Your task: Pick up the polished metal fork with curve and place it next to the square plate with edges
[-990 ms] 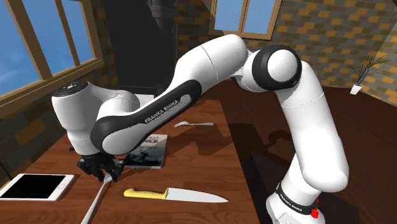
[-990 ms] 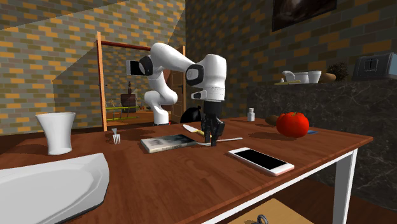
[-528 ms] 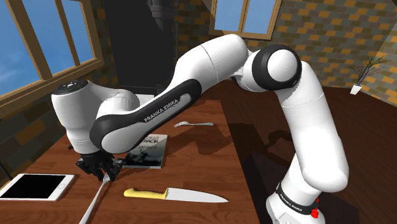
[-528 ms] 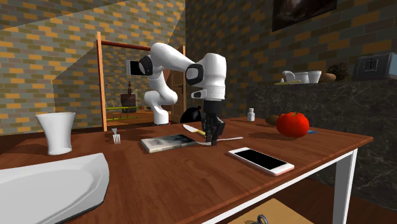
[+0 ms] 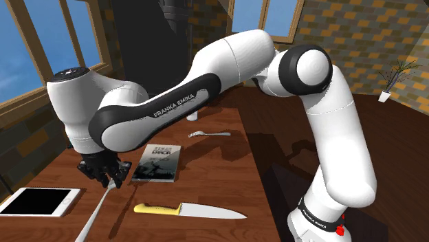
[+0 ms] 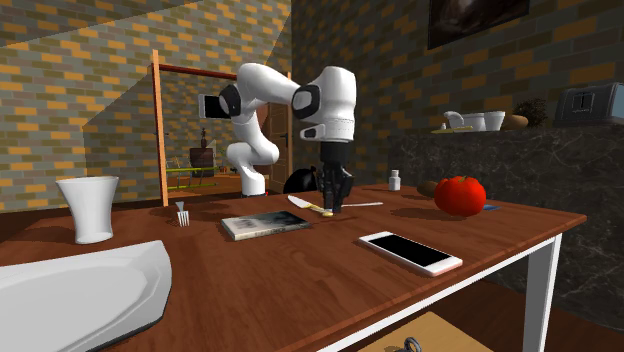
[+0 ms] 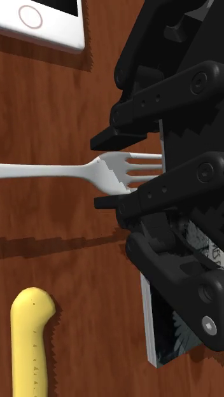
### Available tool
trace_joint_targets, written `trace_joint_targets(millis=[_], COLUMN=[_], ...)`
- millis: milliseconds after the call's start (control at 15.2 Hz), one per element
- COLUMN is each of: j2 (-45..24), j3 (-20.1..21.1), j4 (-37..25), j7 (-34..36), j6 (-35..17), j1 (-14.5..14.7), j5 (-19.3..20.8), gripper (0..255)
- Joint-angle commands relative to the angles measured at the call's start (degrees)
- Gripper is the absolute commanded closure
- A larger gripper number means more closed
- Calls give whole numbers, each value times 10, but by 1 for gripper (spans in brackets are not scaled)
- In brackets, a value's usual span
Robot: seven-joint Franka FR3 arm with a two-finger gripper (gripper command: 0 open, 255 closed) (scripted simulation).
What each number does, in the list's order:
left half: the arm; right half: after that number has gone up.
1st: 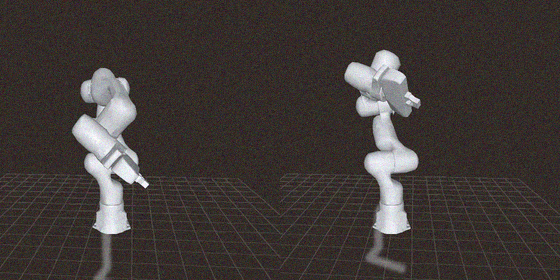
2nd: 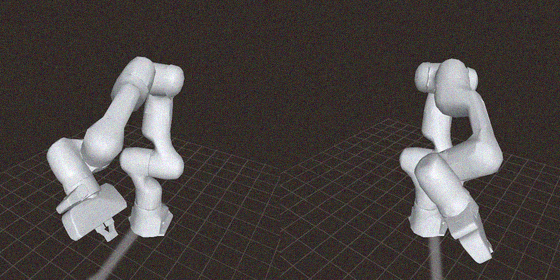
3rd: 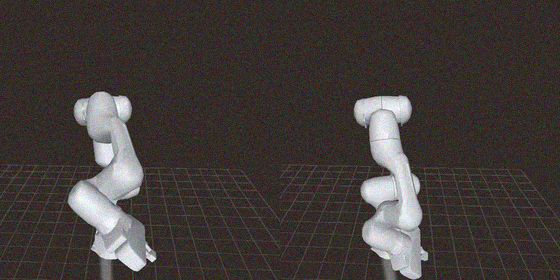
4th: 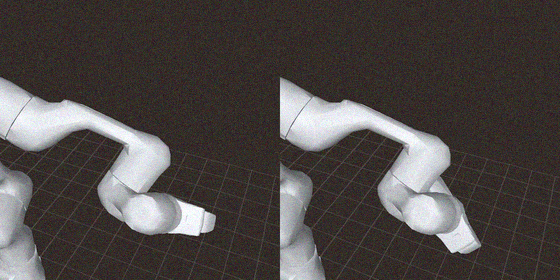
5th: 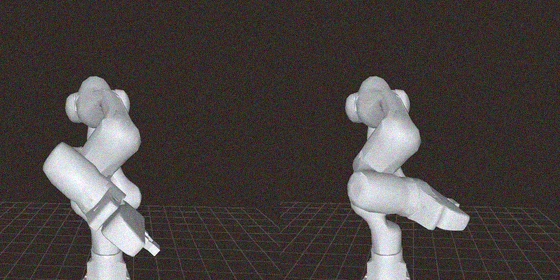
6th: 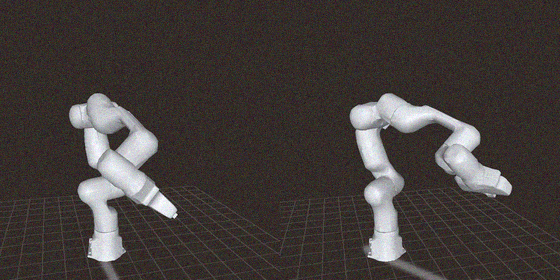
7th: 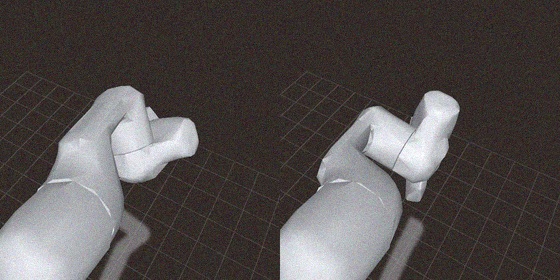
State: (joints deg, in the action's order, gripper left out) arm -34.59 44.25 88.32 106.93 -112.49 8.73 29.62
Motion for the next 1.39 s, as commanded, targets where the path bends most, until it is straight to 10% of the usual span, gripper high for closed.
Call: trace_joint_targets(millis=[0, 528, 1320], j2=[6, 24, 72], j3=[4, 14, 6], j4=[-7, -44, 19], j7=[-4, -18, -161], j6=[12, 60, 22], j1=[-2, -1, -152], j5=[-5, -21, -55], gripper=[255, 255, 255])
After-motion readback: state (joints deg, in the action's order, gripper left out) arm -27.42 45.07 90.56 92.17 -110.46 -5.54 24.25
